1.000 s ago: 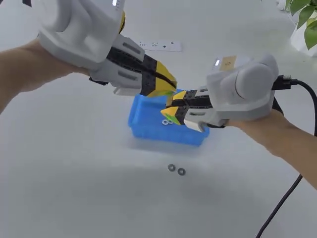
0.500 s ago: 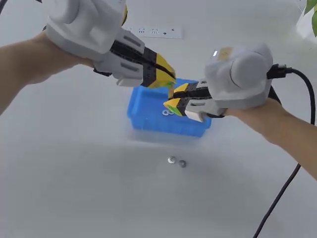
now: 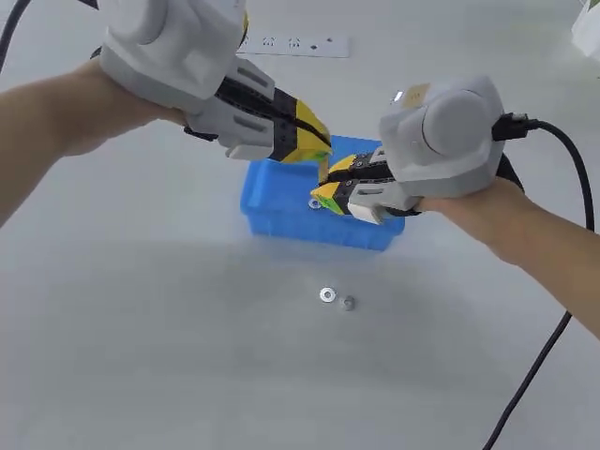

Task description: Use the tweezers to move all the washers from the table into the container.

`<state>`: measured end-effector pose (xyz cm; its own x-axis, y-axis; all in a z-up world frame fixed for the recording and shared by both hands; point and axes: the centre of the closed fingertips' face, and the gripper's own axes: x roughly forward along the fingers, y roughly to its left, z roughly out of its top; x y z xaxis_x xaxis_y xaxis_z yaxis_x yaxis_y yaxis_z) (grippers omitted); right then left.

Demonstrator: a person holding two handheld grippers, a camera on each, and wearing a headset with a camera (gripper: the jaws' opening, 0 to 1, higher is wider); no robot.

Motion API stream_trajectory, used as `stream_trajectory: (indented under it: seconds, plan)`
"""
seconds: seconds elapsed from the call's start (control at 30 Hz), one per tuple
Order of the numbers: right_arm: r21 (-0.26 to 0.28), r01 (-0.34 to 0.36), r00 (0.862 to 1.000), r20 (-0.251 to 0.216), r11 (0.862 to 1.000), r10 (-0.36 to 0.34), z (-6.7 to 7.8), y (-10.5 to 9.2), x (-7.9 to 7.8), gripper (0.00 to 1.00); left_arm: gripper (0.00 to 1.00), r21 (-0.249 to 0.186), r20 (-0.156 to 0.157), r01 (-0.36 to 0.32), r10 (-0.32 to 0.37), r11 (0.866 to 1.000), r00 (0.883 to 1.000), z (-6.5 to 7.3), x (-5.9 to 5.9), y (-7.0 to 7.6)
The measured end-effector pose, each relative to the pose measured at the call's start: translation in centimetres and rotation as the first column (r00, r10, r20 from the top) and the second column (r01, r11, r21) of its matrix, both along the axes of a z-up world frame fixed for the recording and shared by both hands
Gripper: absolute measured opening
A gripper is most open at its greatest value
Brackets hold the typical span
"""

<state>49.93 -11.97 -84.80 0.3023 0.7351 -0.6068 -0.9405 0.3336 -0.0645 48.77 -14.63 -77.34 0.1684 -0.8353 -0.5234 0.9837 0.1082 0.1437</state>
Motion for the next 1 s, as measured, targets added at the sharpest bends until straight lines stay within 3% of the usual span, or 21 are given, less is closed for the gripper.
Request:
stream_trajectory:
  seconds: [0.5,0.73,1.0]
  plan:
    - [-0.003,0.031,0.999,-0.021,1.0,-0.031,-0.5,-0.3,0.4,0.13,0.06,0.018,-0.011,0.0,0.0,1.0,1.0,-0.6,-0.1,-0.2]
    - [0.016,0.037,0.999,-0.015,0.999,-0.036,0.2,-0.2,0.3,0.13,0.06,0.017,-0.001,-0.001,0.001,1.0,1.0,0.0,-0.1,0.0]
    - [0.03,0.014,1.0,0.023,0.999,-0.015,1.7,-0.2,-0.8,0.13,0.06,0.017,0.016,0.019,-0.019,1.0,1.0,1.3,-1.2,0.2]
